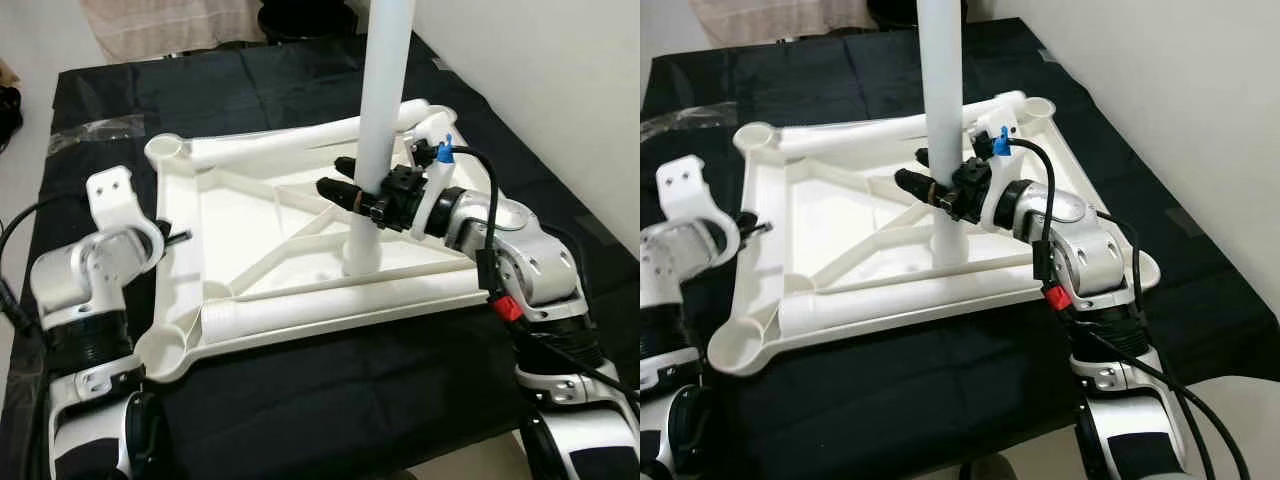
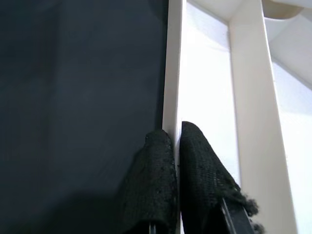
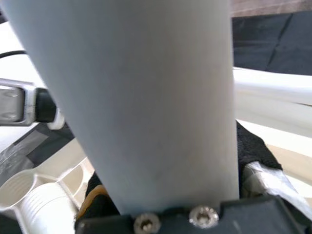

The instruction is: Building children table

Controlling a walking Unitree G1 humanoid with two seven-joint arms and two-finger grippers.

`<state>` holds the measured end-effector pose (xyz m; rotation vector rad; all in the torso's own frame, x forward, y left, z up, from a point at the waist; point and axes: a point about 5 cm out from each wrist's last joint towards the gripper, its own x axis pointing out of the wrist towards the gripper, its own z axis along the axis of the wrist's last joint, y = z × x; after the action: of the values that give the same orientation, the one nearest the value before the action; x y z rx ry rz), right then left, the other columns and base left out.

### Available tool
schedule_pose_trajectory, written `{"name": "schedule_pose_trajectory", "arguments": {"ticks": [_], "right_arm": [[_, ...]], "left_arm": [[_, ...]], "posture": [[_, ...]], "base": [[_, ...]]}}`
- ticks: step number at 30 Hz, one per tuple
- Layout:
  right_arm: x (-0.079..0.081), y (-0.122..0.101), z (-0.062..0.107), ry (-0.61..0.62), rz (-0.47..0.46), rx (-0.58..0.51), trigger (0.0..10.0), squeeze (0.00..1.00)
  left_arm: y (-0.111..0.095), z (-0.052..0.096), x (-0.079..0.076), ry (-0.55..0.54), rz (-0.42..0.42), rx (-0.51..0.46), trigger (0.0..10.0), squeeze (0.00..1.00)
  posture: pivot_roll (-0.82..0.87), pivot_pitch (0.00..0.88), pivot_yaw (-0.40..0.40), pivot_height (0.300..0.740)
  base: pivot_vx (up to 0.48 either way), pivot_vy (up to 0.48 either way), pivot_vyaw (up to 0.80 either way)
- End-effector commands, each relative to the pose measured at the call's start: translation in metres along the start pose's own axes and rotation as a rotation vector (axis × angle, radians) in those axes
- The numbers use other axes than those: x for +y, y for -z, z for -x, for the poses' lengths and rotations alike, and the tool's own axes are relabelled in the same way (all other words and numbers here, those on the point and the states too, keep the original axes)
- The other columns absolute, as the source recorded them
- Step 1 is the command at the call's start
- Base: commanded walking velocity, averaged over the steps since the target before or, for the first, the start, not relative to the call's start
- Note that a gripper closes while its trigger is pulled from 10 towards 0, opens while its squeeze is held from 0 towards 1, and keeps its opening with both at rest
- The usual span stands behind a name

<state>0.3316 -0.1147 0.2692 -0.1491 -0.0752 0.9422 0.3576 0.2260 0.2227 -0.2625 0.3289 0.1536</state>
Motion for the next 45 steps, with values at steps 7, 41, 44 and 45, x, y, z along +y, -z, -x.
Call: {"name": "schedule_pose_trajectory", "arguments": {"ticks": [7,41,44,45], "right_arm": [[0.008,-0.001,0.001,-0.035,-0.062,-0.029,10.0,0.0],[-0.01,-0.012,0.055,0.317,-0.203,-0.315,10.0,0.0],[-0.006,-0.007,0.055,0.33,-0.122,-0.245,10.0,0.0],[-0.006,-0.007,0.055,0.33,-0.122,-0.245,10.0,0.0]], "left_arm": [[-0.053,-0.004,0.01,-0.034,-0.126,-0.227,10.0,0.0],[0.022,0.091,-0.081,0.581,-0.062,-0.567,10.0,0.0],[0.036,0.092,-0.08,0.605,-0.067,-0.532,10.0,0.0],[0.036,0.092,-0.08,0.605,-0.067,-0.532,10.0,0.0]], "posture": [[-0.04,0.229,-0.055,0.74],[-0.05,0.117,-0.036,0.74],[-0.06,0.109,-0.03,0.74],[-0.06,0.109,-0.03,0.74]], "base": [[0.0,0.0,0.0],[0.0,0.0,0.0],[0.0,-0.151,0.0],[0.0,-0.454,0.0]]}}
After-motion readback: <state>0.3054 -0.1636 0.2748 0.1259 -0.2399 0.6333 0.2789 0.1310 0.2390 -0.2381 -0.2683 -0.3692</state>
